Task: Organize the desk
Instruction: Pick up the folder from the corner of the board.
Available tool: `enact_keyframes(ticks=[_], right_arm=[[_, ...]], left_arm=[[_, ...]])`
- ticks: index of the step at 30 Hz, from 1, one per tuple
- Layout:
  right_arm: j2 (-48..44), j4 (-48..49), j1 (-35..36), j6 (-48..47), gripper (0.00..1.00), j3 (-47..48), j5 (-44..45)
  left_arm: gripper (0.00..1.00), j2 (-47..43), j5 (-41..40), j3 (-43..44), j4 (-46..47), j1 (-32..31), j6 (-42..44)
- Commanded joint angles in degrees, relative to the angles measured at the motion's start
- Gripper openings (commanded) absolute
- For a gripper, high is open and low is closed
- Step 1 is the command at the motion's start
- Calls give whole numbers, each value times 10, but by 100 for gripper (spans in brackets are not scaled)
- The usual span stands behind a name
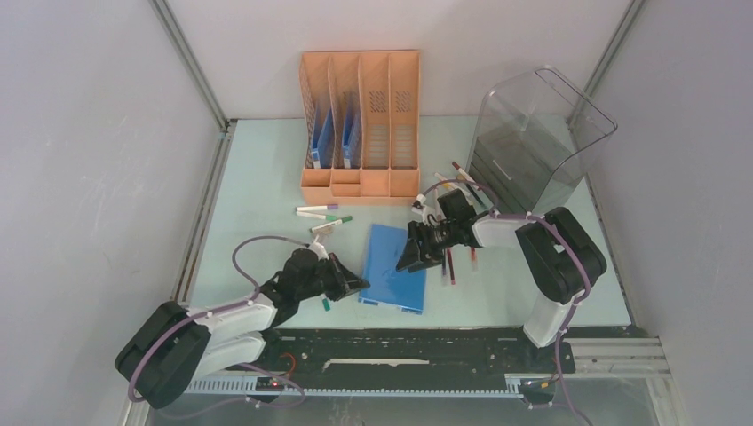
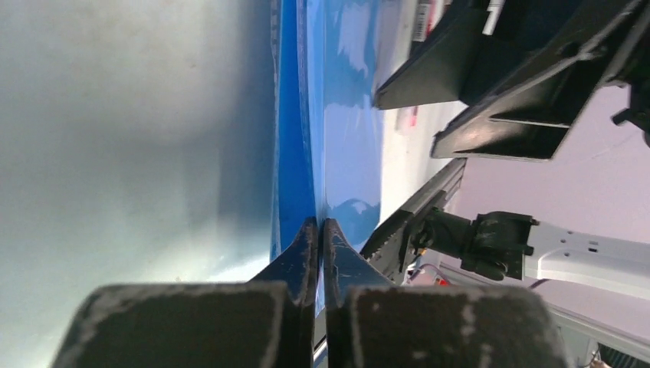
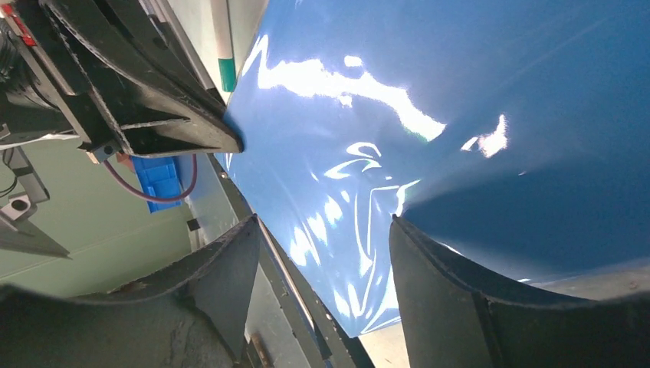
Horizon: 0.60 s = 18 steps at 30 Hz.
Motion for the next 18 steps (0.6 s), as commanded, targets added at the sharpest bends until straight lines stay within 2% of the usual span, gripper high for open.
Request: enact_keyframes(ticks=[1, 3, 5, 10, 14, 18], right_arm=[[-3, -12, 6, -21, 70, 25, -26], [-12, -42, 4, -54, 72, 50, -50], [-23, -107, -1, -132, 76, 89, -80], [-68, -343, -25, -407, 83, 180, -142], [-118, -476, -29, -570, 88, 215, -117], [-160, -568, -29, -695, 89, 263, -110]], left_arm=[[0, -3, 8, 9, 67, 3, -11], [0, -13, 12, 20, 50, 3, 19], [0, -34, 5, 43, 12, 4, 64], [0, -91, -38, 136, -180, 3, 222], [0, -97, -55, 222, -291, 3, 318], [0, -59, -56, 306, -376, 3, 406]])
